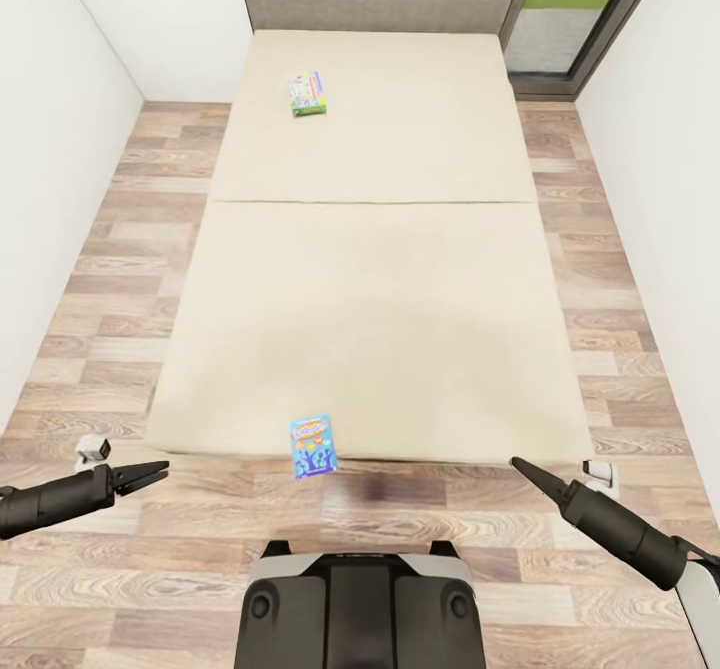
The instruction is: Put all the toys in the child's room - the three board games (two on the bed and one on the table), the two jigsaw puzzles on the table, and the tennis ball on the table - inside the toy box on the table in the child's room.
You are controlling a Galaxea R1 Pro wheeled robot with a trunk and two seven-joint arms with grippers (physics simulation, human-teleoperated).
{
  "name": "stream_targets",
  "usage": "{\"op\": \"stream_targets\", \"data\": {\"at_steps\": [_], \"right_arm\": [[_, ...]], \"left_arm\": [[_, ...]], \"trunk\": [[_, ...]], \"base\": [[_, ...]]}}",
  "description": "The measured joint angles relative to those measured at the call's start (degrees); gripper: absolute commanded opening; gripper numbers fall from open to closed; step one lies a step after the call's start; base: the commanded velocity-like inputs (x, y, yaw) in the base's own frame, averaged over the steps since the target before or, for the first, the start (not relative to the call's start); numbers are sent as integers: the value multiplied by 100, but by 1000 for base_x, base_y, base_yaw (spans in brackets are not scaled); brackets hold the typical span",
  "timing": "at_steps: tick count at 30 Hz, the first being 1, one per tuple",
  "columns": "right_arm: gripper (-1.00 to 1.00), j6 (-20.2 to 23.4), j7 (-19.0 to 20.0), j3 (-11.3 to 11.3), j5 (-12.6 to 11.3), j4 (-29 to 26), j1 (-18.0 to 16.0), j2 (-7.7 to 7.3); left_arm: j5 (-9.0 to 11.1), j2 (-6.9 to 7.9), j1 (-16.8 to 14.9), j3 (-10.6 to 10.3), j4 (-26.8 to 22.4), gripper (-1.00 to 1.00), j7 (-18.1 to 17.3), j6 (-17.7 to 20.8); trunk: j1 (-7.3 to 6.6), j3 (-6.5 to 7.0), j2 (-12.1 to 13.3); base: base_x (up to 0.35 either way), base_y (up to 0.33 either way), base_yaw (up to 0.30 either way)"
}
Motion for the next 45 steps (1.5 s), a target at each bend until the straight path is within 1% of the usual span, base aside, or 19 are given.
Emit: {"op": "stream_targets", "data": {"at_steps": [8, 17, 21, 26, 30, 37, 41, 45], "right_arm": [[100, -7, -83, 40, 53, 281, 0, 2], [100, -8, -117, 54, 53, 337, 0, 6], [100, -8, -194, 127, 47, 376, -4, 7], [100, -8, -380, 264, 37, 438, -14, 7], [100, -3, -514, 331, 10, 465, -28, 7], [100, 52, -581, 351, -38, 514, -50, 4], [100, 73, -596, 353, -63, 707, -89, 0], [100, 154, -604, 354, -134, 1110, -278, 4]], "left_arm": [[3, -15, 7, 17, -22, 100, 0, -3], [-3, -12, 7, 30, -46, 100, 0, 6], [-1, -15, 5, 35, -35, 100, 0, 12], [-6, -37, 1, 32, -30, 100, 0, 20], [-10, -46, 0, 31, -31, 100, -1, 17], [-9, -44, -1, 30, -29, 100, -1, 15], [-9, -44, -2, 30, -28, 100, 0, 15], [-9, -44, -2, 30, -28, 100, 0, 15]], "trunk": [[0, 76, 0], [0, 153, 0], [0, 166, 0], [0, 172, 0], [0, 174, 0], [0, 175, 0], [0, 175, 0], [1, 175, 0]], "base": [[0, 0, 79], [0, 0, 88], [0, 0, 37], [0, 12, 14], [0, 151, 5], [0, 148, 1], [0, 42, 0], [0, 35, 0]]}}
